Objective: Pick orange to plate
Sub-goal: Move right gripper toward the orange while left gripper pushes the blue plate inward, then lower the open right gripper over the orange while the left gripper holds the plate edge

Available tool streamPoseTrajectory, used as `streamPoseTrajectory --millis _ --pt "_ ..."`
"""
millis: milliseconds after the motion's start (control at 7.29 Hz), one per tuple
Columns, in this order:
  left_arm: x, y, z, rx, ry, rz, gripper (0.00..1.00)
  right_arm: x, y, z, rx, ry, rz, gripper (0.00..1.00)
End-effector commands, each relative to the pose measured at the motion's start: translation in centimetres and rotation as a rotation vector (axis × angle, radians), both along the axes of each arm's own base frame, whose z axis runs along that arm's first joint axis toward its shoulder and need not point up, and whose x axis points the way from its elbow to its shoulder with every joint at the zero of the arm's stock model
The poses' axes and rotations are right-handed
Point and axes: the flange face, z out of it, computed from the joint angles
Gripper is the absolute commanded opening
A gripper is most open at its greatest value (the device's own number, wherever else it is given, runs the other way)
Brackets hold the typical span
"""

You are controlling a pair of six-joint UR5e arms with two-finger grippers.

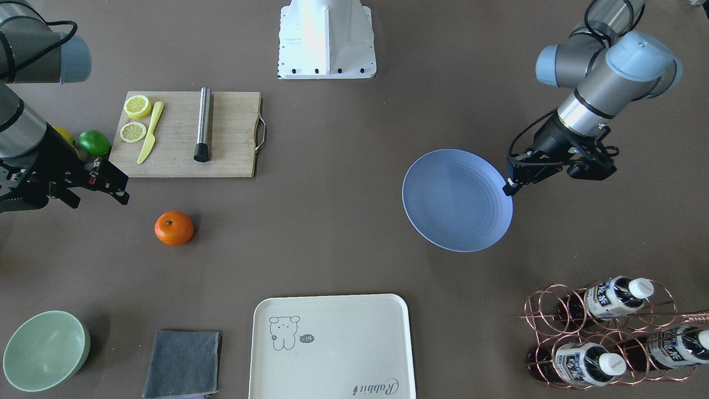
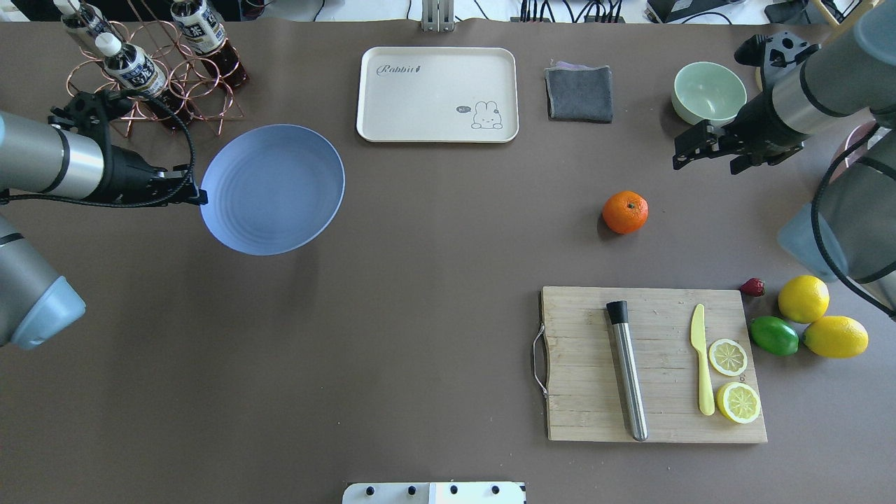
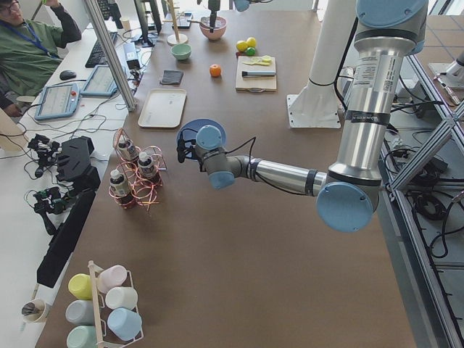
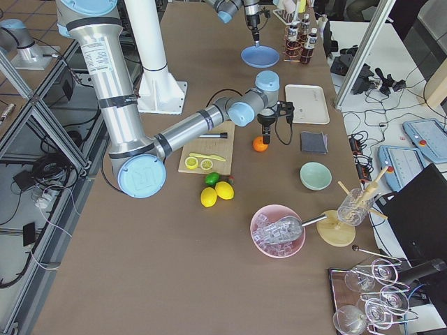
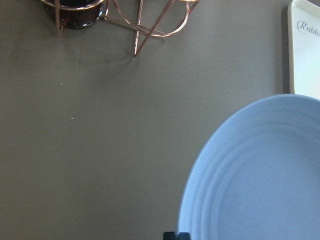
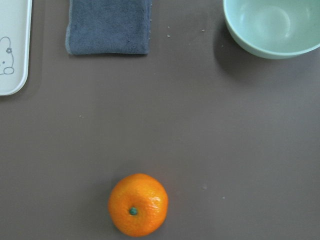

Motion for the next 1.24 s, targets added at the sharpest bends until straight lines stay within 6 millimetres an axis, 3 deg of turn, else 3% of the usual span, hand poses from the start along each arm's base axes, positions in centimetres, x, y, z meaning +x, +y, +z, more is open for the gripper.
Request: streamPoseTrajectory --millis 0,137,275,412,549,824,1098 --pt "10.3 3.8 -7.8 -0.028 -0.041 -0.041 0.00 -5.6 0.4 -2.5 -0.035 0.006 0.053 1.00" --pt "13.1 5.3 -9.8 -0.052 -0.037 -0.066 0.00 -6.3 0.7 -2.8 -0.039 0.003 0.049 1.00" --pt "16.6 8.3 -11.0 -0.059 -0.036 -0.066 0.00 -6.6 0.8 -2.9 -0.056 -0.003 0.059 1.00" --pt "19.3 11.2 -11.3 -0.041 -0.043 -0.068 0.00 -6.9 0.8 -3.0 -0.064 -0.003 0.065 1.00" --pt "20.9 12.9 -11.8 -0.060 -0.030 -0.068 0.00 -7.3 1.0 -3.0 -0.065 -0.001 0.061 1.00" --pt "23.7 13.9 -11.5 -0.056 -0.054 -0.072 0.00 -8.4 1.0 -2.7 -0.070 0.010 0.058 1.00" --pt "23.6 14.0 -11.7 -0.056 -0.049 -0.069 0.00 -8.7 1.1 -2.4 -0.074 0.015 0.054 1.00"
